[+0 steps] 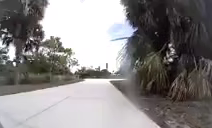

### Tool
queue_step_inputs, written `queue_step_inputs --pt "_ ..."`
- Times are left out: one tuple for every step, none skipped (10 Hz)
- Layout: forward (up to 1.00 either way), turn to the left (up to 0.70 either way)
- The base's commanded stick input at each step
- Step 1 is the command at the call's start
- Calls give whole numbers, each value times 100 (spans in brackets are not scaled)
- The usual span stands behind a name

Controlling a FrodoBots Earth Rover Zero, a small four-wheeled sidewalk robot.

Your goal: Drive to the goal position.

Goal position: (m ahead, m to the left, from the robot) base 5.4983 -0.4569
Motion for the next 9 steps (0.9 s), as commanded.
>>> queue_step_inputs --pt "59 1" --pt "59 1" --pt "59 1" --pt "59 1" --pt "59 1" --pt "59 1" --pt "59 1" --pt "59 1" --pt "59 1"
